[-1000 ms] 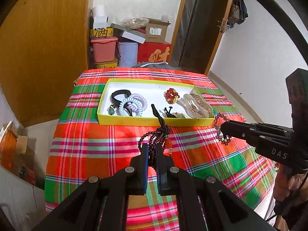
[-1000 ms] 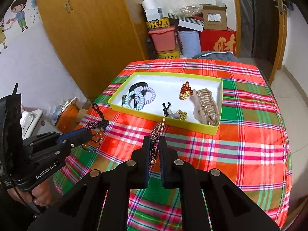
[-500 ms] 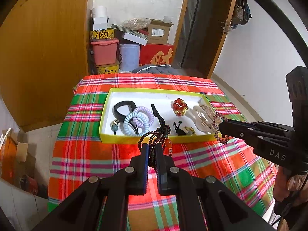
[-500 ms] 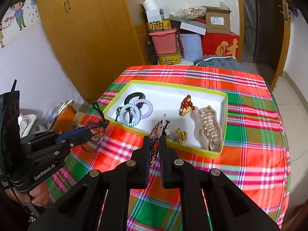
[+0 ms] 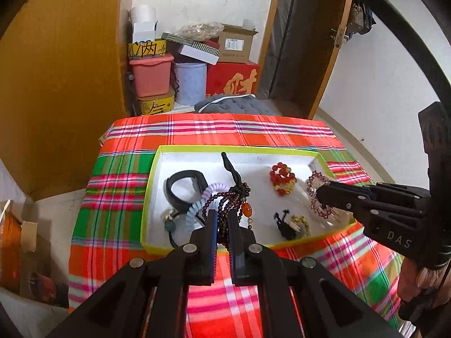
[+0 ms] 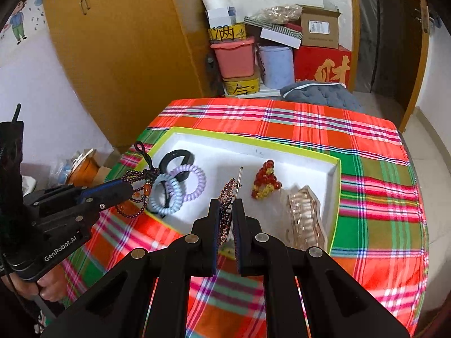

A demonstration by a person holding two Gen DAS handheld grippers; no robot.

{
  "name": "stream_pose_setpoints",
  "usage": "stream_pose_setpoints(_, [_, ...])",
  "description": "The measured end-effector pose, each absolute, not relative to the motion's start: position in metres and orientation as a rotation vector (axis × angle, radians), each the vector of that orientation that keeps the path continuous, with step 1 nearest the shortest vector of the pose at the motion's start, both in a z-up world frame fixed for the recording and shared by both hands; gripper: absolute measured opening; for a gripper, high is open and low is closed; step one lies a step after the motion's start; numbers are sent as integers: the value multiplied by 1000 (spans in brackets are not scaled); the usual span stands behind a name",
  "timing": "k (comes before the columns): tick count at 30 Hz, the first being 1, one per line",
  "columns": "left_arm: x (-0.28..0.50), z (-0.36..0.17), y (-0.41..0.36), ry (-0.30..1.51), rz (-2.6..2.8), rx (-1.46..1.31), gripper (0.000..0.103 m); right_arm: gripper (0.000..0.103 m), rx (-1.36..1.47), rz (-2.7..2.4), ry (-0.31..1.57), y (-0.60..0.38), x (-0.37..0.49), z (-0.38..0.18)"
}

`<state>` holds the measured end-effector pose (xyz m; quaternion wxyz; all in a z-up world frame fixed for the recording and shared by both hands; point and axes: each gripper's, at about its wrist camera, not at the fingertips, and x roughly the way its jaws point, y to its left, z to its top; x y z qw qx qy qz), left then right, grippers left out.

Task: Organize jewelry
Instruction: 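Lower the tassel and hairpin into the box and open both tools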

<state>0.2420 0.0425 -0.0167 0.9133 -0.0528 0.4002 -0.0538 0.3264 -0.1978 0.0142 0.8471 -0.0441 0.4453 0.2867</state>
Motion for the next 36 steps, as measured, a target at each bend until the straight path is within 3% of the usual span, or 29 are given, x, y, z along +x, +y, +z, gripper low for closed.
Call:
stream_pose_setpoints(30, [278,-58,37,889,-145,-119,7,9,-90,585,1045,-187,355,-28])
stream_pose_setpoints(33, [277,-56,37,890,-149,-115,7,18,-88,592,1037,-187,353,-25])
stream_pose_setpoints(36, [278,-56,35,897,-153,-113,7,19,-90,594,1029,-186,349,-22])
